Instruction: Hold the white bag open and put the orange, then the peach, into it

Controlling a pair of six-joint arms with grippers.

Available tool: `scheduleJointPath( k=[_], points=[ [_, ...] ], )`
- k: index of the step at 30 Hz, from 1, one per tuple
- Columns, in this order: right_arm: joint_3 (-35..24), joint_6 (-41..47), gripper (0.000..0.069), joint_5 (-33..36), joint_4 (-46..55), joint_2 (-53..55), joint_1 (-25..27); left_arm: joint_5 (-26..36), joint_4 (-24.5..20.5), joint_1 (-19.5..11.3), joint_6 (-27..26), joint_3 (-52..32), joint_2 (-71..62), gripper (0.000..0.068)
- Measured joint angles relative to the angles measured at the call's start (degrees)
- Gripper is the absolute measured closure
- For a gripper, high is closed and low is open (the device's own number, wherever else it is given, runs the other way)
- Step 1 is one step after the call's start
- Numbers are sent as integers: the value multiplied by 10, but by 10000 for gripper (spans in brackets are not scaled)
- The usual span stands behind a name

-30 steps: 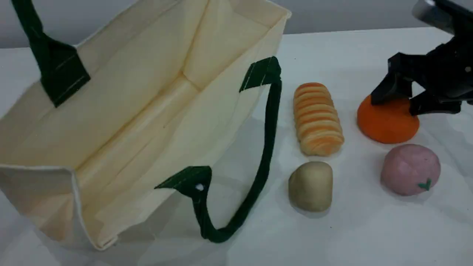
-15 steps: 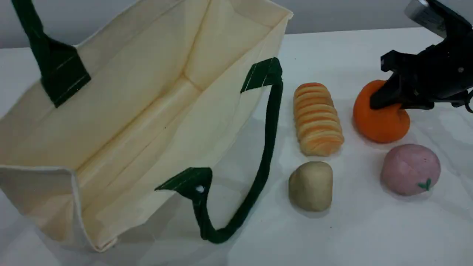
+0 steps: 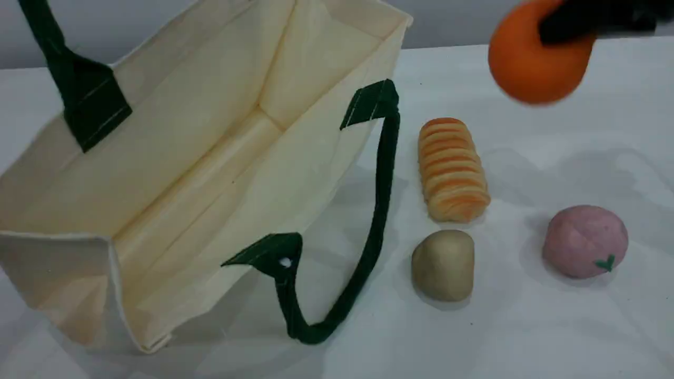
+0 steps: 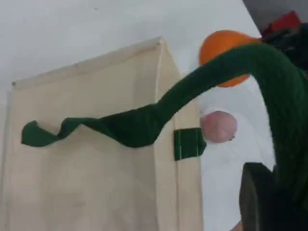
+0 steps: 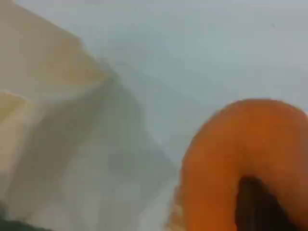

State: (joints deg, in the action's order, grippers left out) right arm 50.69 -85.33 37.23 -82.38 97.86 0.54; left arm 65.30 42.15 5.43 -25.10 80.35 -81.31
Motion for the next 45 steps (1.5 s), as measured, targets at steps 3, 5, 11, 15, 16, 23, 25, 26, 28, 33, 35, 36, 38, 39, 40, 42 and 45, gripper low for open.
scheduleJointPath(
  k=[3, 5, 11, 15, 16, 23, 25, 26, 28, 33, 35, 36, 38, 39, 40, 42, 45],
  points=[
    [0, 29, 644, 52, -8, -42, -8, -1, 0, 0, 0, 0, -4, 629],
    [0, 27, 644, 97, -32, -58, -26, -1, 0, 0, 0, 0, -4, 629],
    [0, 13, 644, 115, -46, -59, -123, -1, 3, 0, 1, 0, -4, 629],
    [0, 13, 644, 84, -61, -59, -192, -1, 3, 0, 1, 0, -4, 629],
    [0, 13, 644, 77, -71, -59, -210, -1, 3, 0, 1, 0, -4, 629],
    [0, -6, 645, -6, -121, -58, -323, 0, 3, 0, 1, 0, -4, 629],
    [0, -10, 645, -37, -128, -53, -350, 2, 10, 0, 1, 0, -4, 629],
    [0, -14, 645, -49, -136, -49, -360, 2, 14, 0, 1, 0, -4, 629],
    [0, -31, 645, -76, -157, -36, -376, 3, 15, 0, 1, 0, -4, 629],
    [9, -47, 645, -66, -178, 17, -384, 3, 15, 0, 1, 0, -4, 629],
    [27, -47, 645, -48, -177, 39, -384, 3, 15, 0, 1, 0, -4, 629],
    [38, -46, 645, -41, -177, 50, -384, 3, 15, 0, 1, 0, -4, 629],
    [58, -46, 645, -33, -176, 72, -384, 3, 15, 0, 1, 0, -4, 629],
    [69, -46, 645, -27, -175, 79, -384, 3, 15, 0, 1, 0, -4, 629],
    [78, -46, 645, -22, -175, 87, -384, 3, 15, 0, 1, 0, -4, 629],
    [95, -46, 645, -19, -175, 98, -388, 3, 15, 0, 1, 0, -4, 629],
    [99, -46, 633, -24, -175, 108, -397, 3, 14, 0, 1, 0, -4, 629]
  ],
)
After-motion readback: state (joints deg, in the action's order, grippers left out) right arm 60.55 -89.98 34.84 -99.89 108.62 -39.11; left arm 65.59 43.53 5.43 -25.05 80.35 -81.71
